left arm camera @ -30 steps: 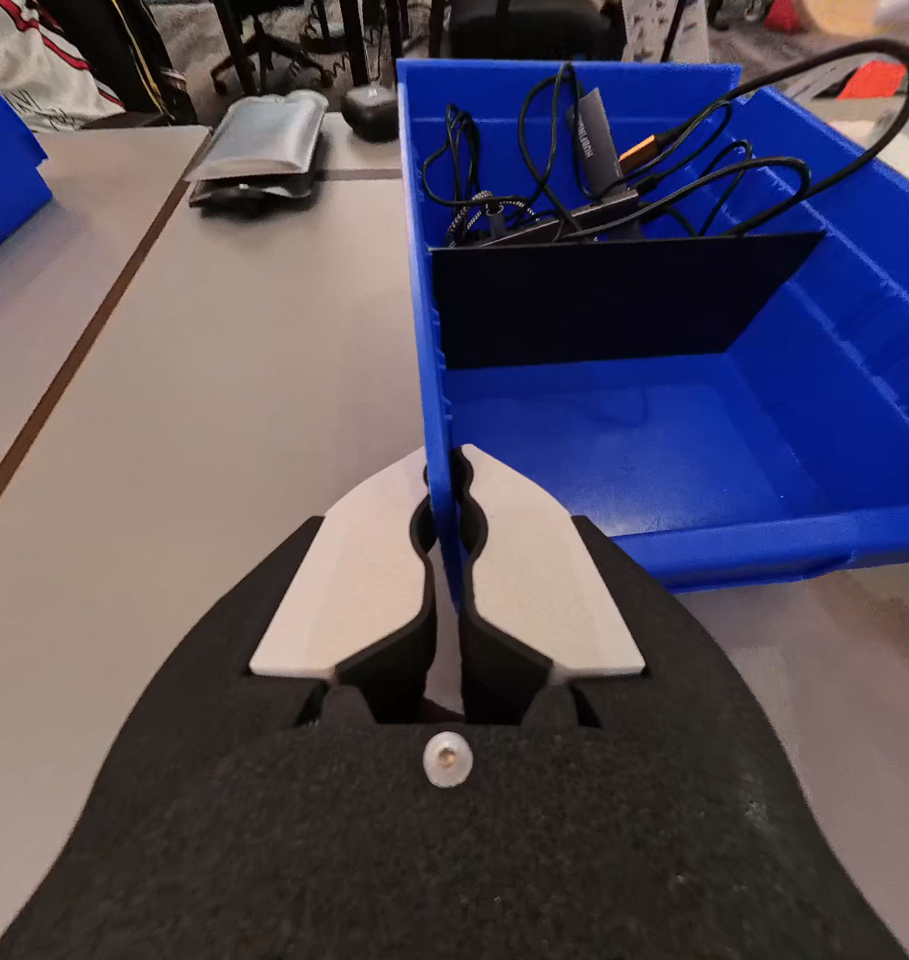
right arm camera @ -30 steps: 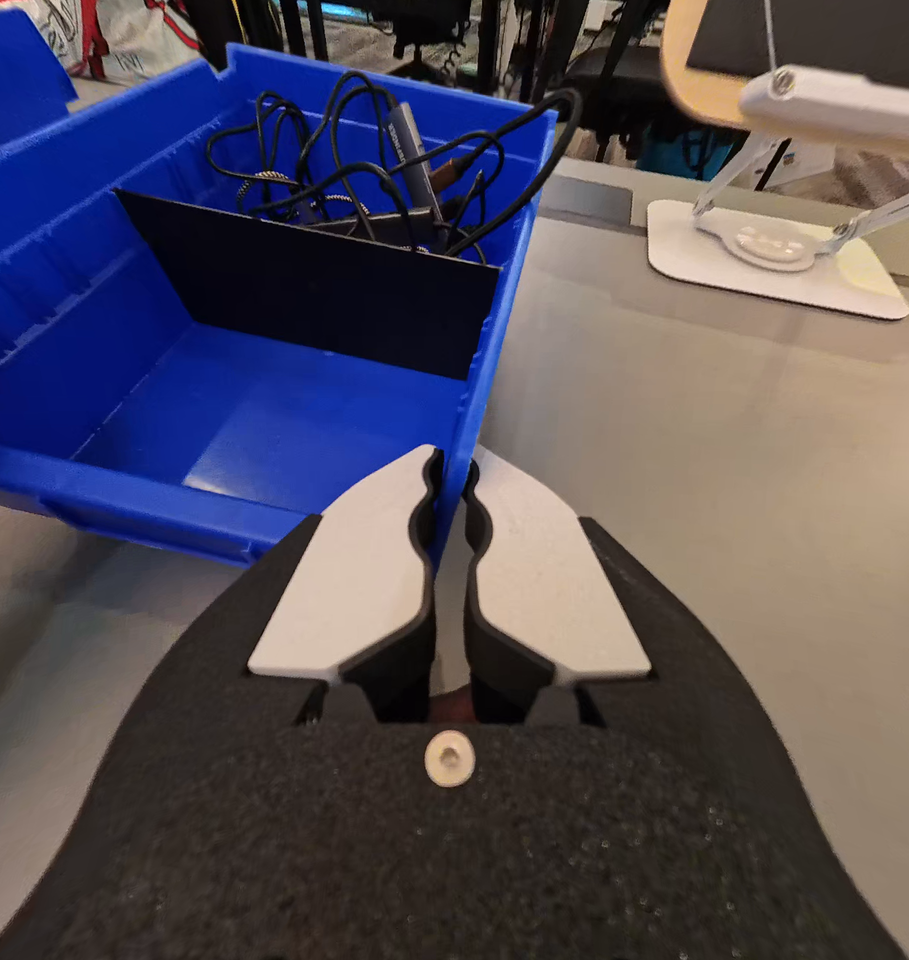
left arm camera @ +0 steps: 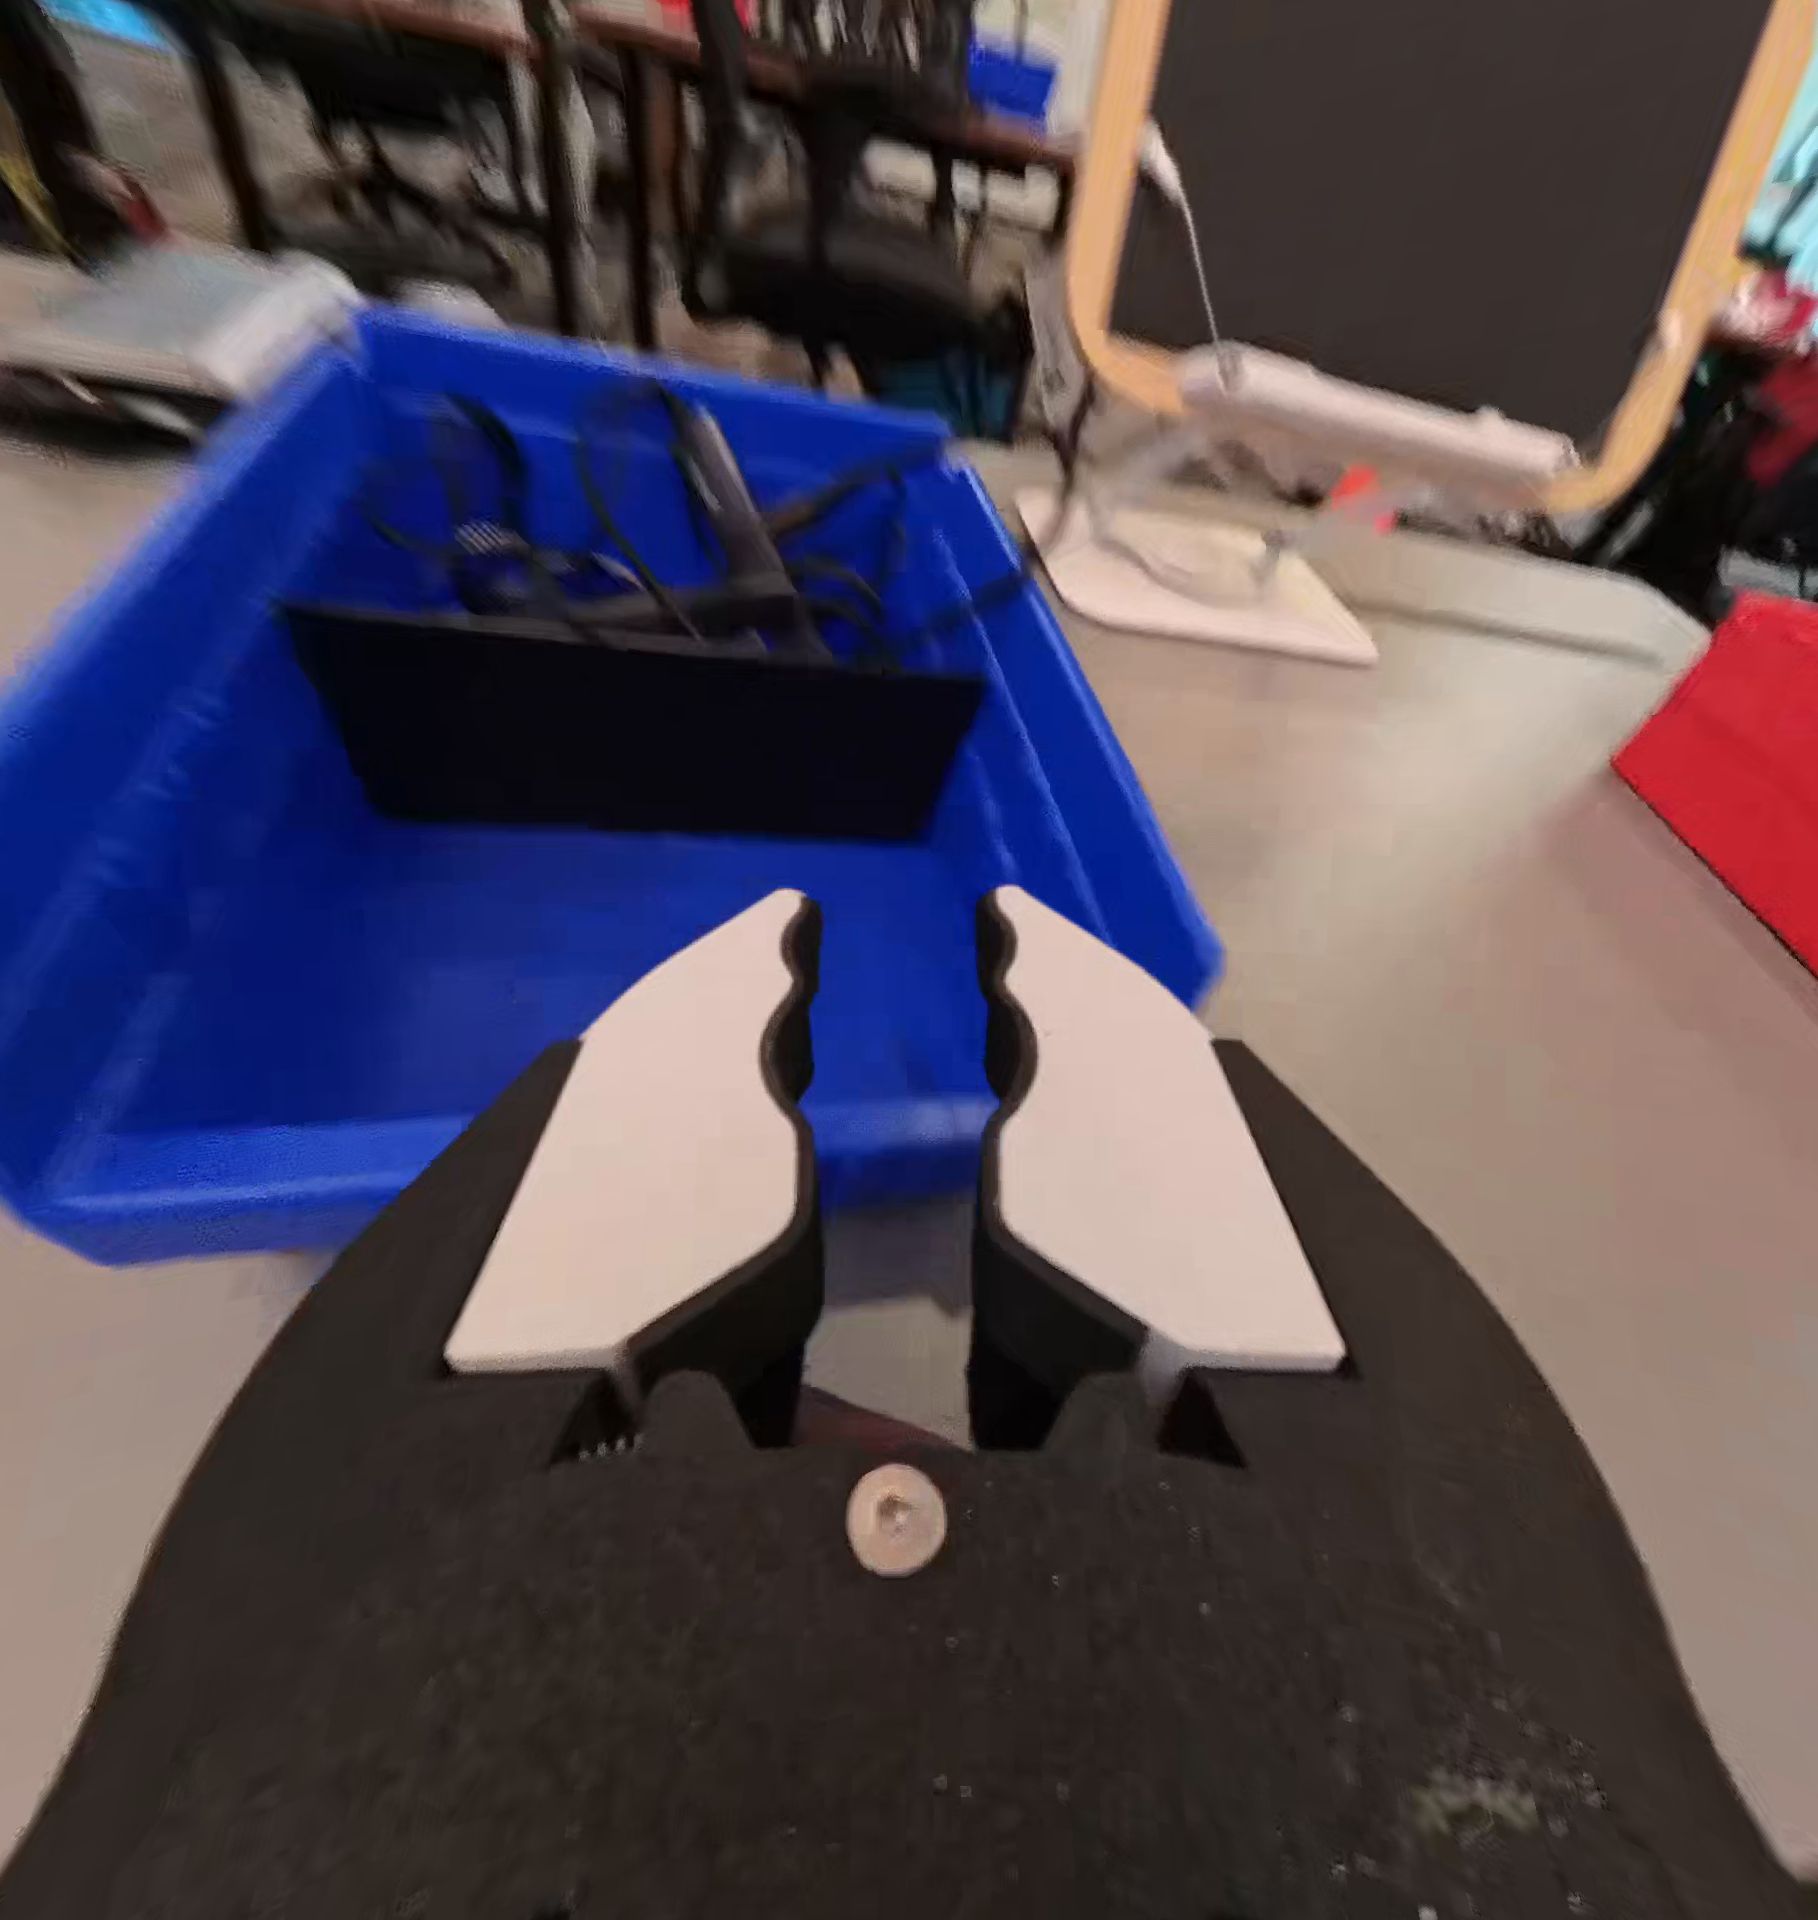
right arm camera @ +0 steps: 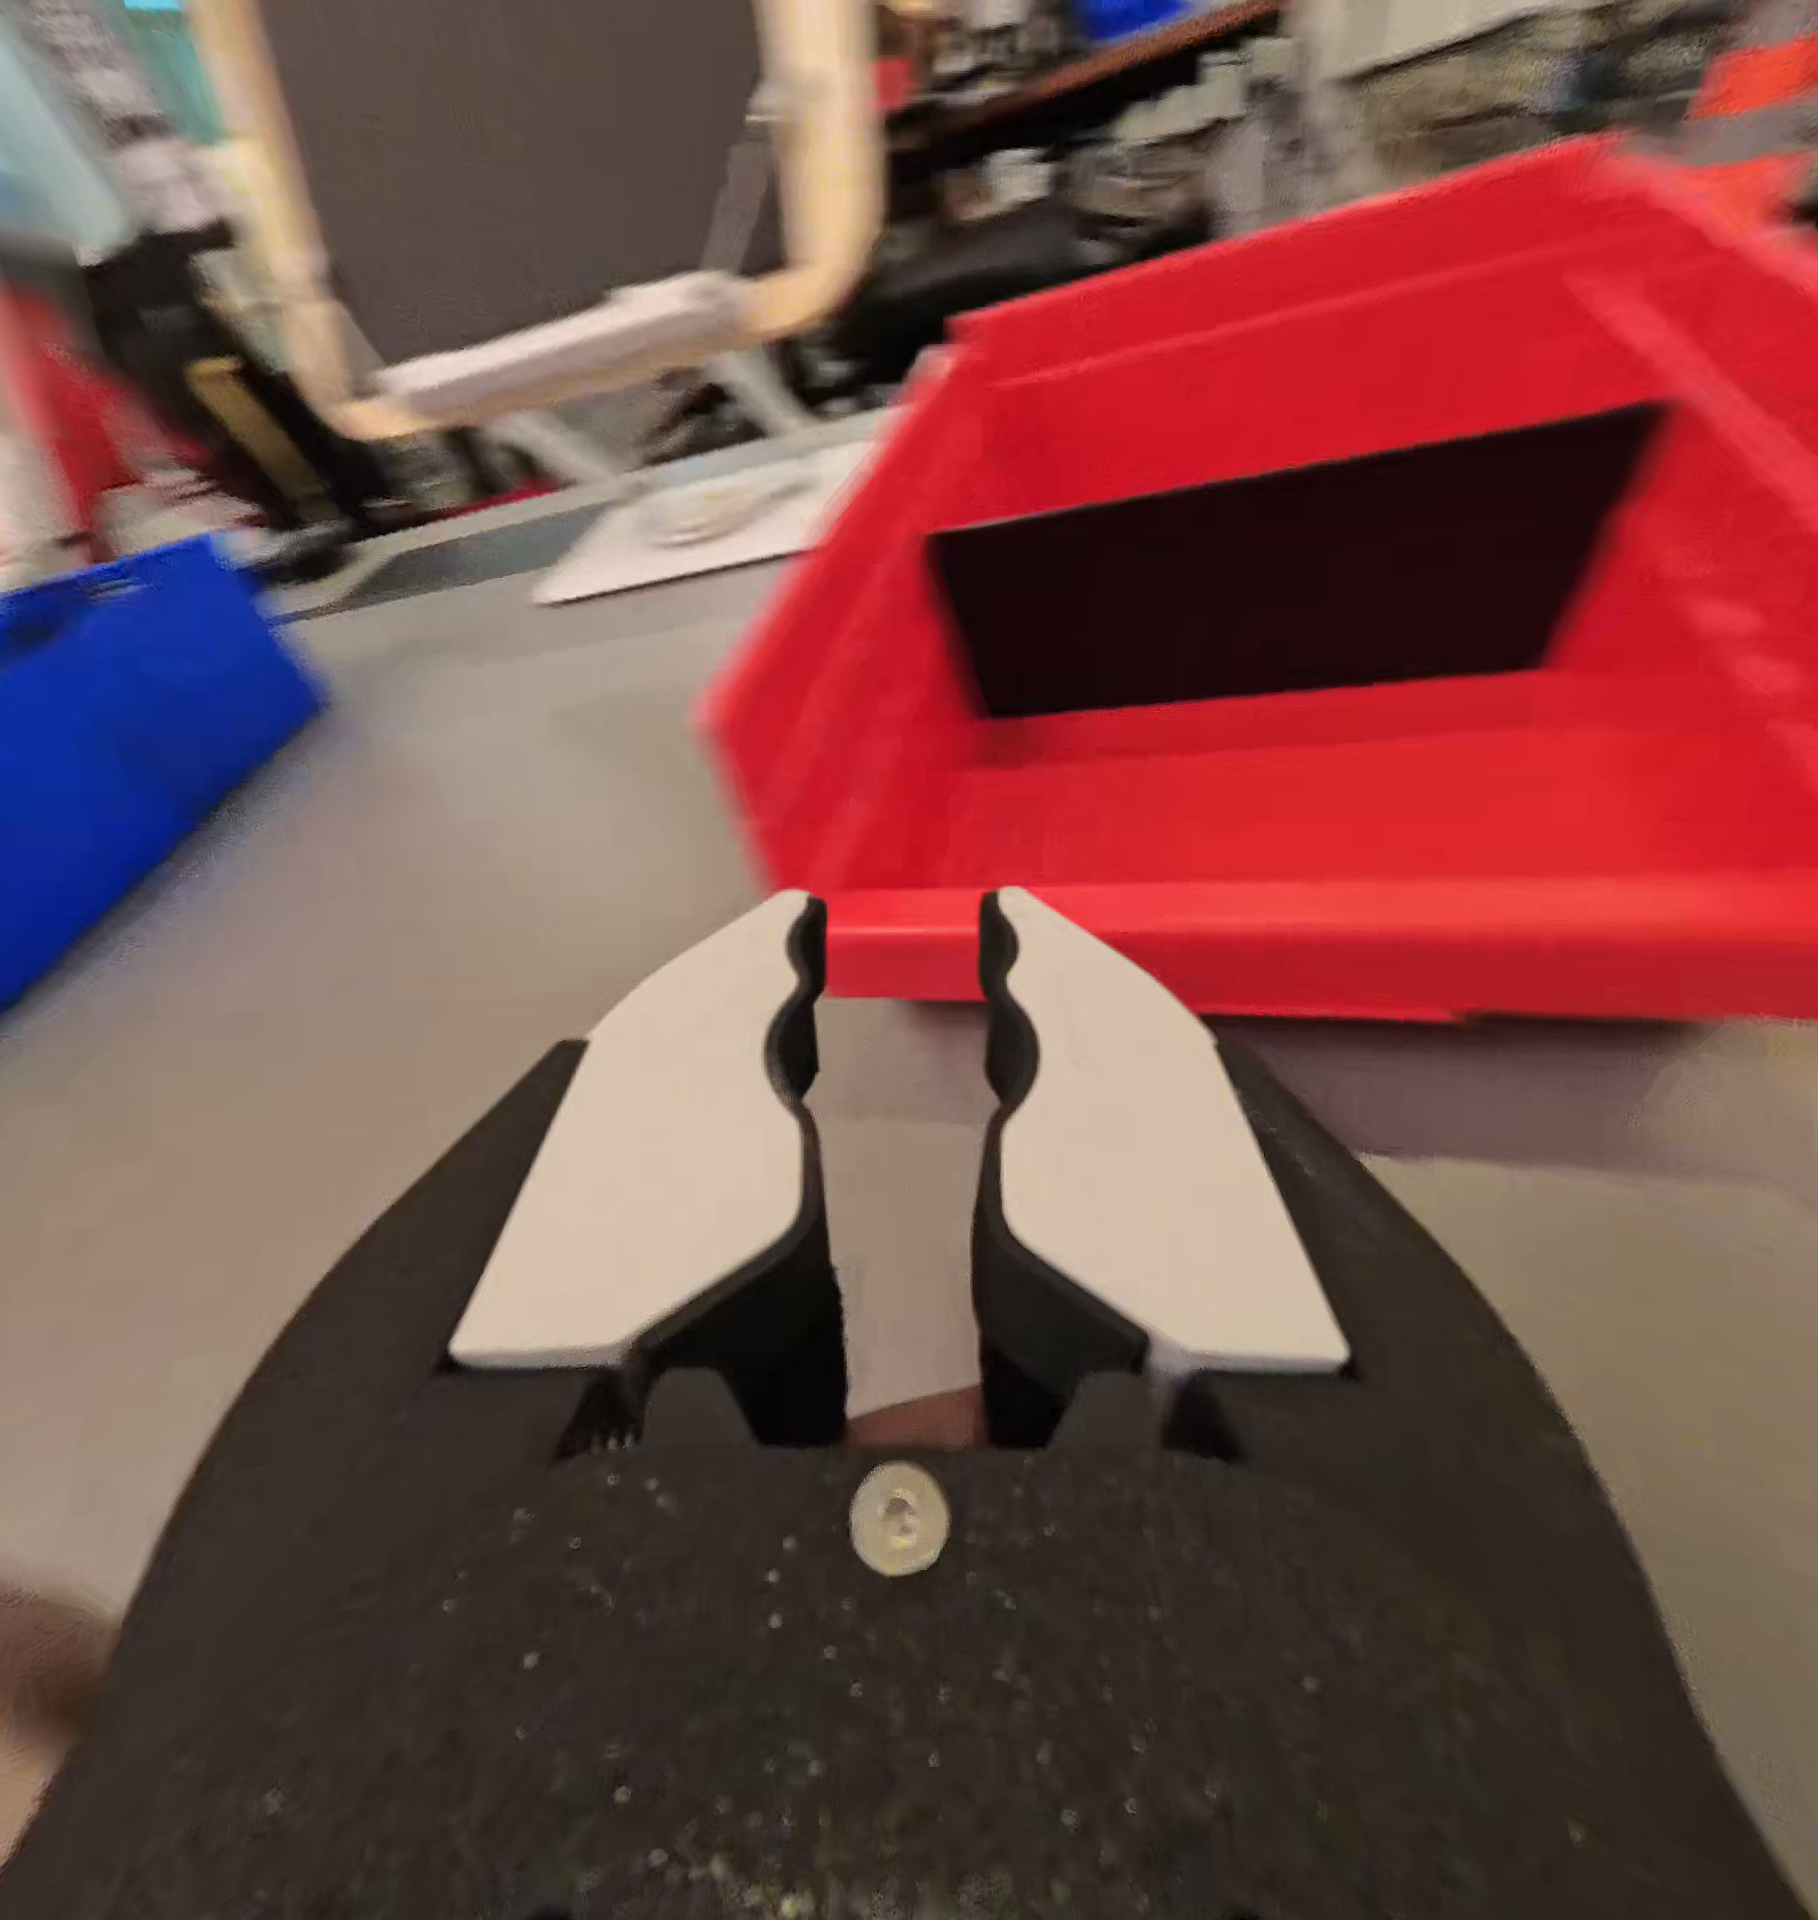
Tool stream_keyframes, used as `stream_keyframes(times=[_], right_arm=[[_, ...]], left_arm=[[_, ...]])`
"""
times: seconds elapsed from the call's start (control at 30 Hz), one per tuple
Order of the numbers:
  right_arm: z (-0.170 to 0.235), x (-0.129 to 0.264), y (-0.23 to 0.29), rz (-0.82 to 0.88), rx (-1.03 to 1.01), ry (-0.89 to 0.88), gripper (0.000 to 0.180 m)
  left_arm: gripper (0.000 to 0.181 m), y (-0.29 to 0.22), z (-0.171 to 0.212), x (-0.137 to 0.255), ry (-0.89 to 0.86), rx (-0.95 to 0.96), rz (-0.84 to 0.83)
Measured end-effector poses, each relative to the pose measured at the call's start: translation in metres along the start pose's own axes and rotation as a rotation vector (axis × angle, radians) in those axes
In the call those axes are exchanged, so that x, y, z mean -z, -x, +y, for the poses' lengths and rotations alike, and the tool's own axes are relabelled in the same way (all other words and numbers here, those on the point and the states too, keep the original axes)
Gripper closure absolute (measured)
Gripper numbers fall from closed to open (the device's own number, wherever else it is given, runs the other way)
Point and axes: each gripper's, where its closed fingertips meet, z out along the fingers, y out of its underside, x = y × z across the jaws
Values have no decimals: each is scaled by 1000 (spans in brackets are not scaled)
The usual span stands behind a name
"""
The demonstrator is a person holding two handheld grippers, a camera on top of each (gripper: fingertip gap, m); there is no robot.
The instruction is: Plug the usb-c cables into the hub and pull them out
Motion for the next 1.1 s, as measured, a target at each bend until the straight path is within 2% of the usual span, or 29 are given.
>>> stream_keyframes(times=[0.1,0.2,0.27,0.37,0.43,0.53,0.7,1.1], right_arm=[[-4,3,-47,138,-8,13,148],[0,1,-63,189,27,46,148],[3,-4,-57,145,30,75,151],[6,-12,-51,102,27,106,155],[5,-13,-51,102,25,103,155],[2,-11,-48,116,68,81,155],[4,-12,-41,114,138,89,155],[3,-11,-43,99,102,83,156]], left_arm=[[150,-38,36,10,121,44,86],[149,-48,46,28,125,-17,83],[149,-42,44,30,102,-78,57],[147,-27,55,21,167,-119,37],[145,-23,61,20,214,-103,48],[145,-23,54,20,167,-78,68],[145,-24,57,17,191,-83,90],[146,-29,60,16,204,-42,132]])
